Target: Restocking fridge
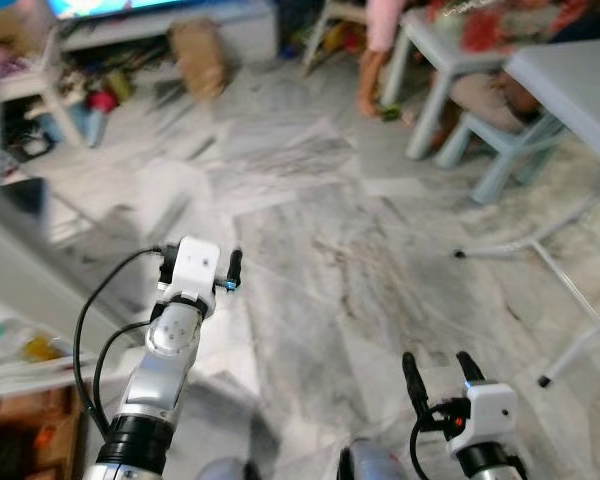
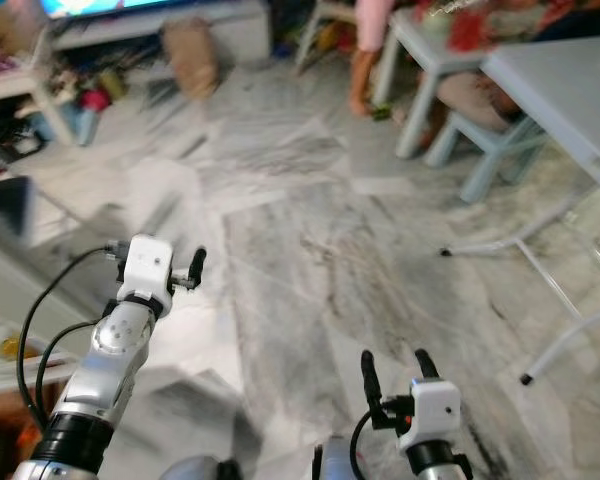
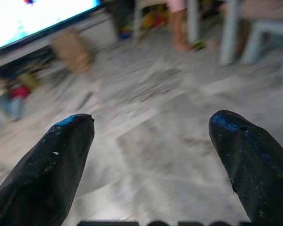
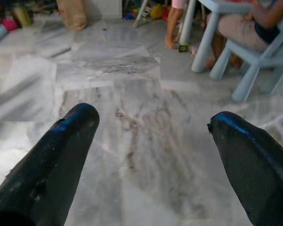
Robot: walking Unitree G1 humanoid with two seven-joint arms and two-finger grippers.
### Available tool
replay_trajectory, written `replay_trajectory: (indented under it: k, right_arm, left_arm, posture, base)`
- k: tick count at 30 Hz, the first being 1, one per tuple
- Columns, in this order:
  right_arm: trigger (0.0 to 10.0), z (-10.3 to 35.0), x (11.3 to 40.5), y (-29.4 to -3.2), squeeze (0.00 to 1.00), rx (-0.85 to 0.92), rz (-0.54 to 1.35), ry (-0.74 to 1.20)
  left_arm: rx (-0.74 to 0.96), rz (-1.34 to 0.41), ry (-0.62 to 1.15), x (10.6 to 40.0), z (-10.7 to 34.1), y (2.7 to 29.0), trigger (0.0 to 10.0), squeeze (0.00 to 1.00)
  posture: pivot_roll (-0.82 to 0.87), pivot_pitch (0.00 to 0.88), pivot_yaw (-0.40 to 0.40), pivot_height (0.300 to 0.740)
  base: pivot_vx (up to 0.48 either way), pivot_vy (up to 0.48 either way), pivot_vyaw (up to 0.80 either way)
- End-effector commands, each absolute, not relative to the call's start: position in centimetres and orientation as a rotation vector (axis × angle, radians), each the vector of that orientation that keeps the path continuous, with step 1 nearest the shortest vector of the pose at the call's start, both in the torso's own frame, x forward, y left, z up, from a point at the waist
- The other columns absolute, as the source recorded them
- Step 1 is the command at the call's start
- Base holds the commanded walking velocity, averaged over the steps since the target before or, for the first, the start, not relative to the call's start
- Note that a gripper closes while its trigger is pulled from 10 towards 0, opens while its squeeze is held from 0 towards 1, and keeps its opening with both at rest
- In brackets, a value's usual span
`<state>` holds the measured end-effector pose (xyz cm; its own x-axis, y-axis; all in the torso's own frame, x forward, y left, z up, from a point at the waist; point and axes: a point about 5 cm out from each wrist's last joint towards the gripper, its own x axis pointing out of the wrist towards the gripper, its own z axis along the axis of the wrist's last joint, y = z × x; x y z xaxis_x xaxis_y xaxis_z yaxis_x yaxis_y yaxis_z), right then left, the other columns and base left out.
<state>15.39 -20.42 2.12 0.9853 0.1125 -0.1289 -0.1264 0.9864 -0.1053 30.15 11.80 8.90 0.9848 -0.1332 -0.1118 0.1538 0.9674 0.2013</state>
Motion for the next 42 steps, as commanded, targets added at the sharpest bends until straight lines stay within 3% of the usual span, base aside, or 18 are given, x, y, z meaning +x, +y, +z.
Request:
replay_trajectory:
  k: [1,4,5,8,14,34,42]
  right_arm:
    - [10.0,2.4,15.7,-18.5,0.00,-0.113,0.177,0.088]
    - [10.0,2.5,17.6,-17.5,0.00,-0.107,0.184,0.090]
    - [10.0,3.6,21.8,-16.3,0.00,-0.098,0.192,0.084]
    - [10.0,5.7,25.2,-15.0,0.00,-0.078,0.200,0.060]
    - [10.0,6.7,25.0,-14.5,0.00,-0.105,0.241,0.024]
    - [10.0,7.3,23.7,-14.4,0.00,-0.081,0.272,0.015]
    - [10.0,7.3,23.9,-14.5,0.00,-0.073,0.265,0.025]
  left_arm:
    - [0.247,-0.046,0.142,29.8,8.1,14.6,10.0,0.00]
    - [0.256,-0.034,0.114,29.6,8.2,14.7,10.0,0.00]
    - [0.262,-0.037,0.104,29.4,8.2,14.6,10.0,0.00]
    - [0.244,-0.020,0.117,29.2,7.9,14.5,10.0,0.00]
    - [0.224,-0.026,0.140,28.7,7.5,14.3,10.0,0.00]
    - [0.256,0.006,0.151,27.9,7.3,15.2,10.0,0.00]
    - [0.251,-0.033,0.156,29.1,7.1,14.9,10.0,0.00]
  posture:
    - [0.02,0.108,0.045,0.740]
    - [0.02,0.108,0.046,0.740]
    - [0.02,0.107,0.046,0.740]
    - [0.02,0.106,0.046,0.740]
    - [0.03,0.100,0.042,0.740]
    - [0.02,0.097,0.047,0.740]
    - [0.02,0.099,0.035,0.740]
  base:
    - [0.000,0.480,0.76]
    - [0.000,0.160,0.76]
    - [0.000,0.000,0.76]
    - [0.000,0.000,0.76]
    - [0.000,0.000,0.27]
    - [0.000,0.480,0.78]
    - [0.000,0.098,0.00]
